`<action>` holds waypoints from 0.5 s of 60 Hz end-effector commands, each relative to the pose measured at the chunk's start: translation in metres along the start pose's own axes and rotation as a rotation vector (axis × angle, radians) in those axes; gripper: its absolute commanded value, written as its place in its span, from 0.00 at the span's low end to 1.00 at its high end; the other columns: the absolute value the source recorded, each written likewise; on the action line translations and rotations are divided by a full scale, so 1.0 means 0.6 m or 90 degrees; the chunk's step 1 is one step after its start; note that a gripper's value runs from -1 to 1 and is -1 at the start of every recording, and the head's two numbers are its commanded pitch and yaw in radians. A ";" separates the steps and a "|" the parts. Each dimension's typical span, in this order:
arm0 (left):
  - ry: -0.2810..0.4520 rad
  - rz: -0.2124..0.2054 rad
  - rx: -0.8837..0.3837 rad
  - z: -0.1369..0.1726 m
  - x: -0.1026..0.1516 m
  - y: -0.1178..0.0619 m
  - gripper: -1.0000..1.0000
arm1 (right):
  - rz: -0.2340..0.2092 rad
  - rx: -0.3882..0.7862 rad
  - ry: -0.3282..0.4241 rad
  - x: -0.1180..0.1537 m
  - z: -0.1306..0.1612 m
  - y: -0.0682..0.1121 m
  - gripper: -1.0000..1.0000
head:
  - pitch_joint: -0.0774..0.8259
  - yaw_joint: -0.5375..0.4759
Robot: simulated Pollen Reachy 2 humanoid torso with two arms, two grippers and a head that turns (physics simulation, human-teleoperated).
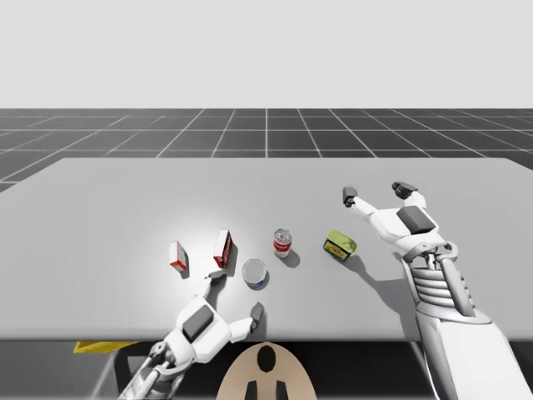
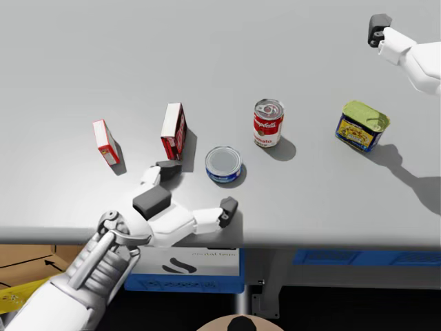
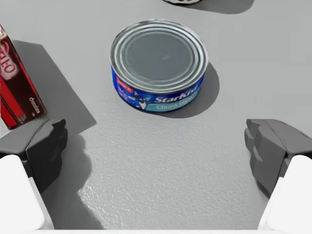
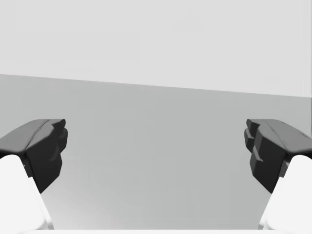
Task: Grasp the tuna can and hold it up.
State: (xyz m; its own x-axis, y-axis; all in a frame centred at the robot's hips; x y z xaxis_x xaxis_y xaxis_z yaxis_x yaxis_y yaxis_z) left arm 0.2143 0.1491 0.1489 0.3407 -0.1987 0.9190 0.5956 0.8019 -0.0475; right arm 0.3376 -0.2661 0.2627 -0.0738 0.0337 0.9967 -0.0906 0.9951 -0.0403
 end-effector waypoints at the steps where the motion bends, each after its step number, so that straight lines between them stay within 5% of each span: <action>1: -0.007 0.032 -0.005 -0.039 0.020 -0.023 0.00 | 0.001 -0.001 -0.001 0.000 0.000 0.000 0.00 | 0.96 0.60; 30: 0.017 0.014 0.005 -0.113 0.053 -0.046 0.00 | 0.007 -0.003 -0.011 0.003 0.001 -0.002 0.00 | 0.96 0.59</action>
State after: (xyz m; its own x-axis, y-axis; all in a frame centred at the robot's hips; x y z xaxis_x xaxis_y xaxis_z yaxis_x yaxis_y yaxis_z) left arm 0.2523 0.1134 0.1517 0.3520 -0.2621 0.8985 0.5888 0.8083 0.0051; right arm 0.3369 -0.2664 0.2642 -0.0868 0.0405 0.9954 -0.0863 0.9951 -0.0480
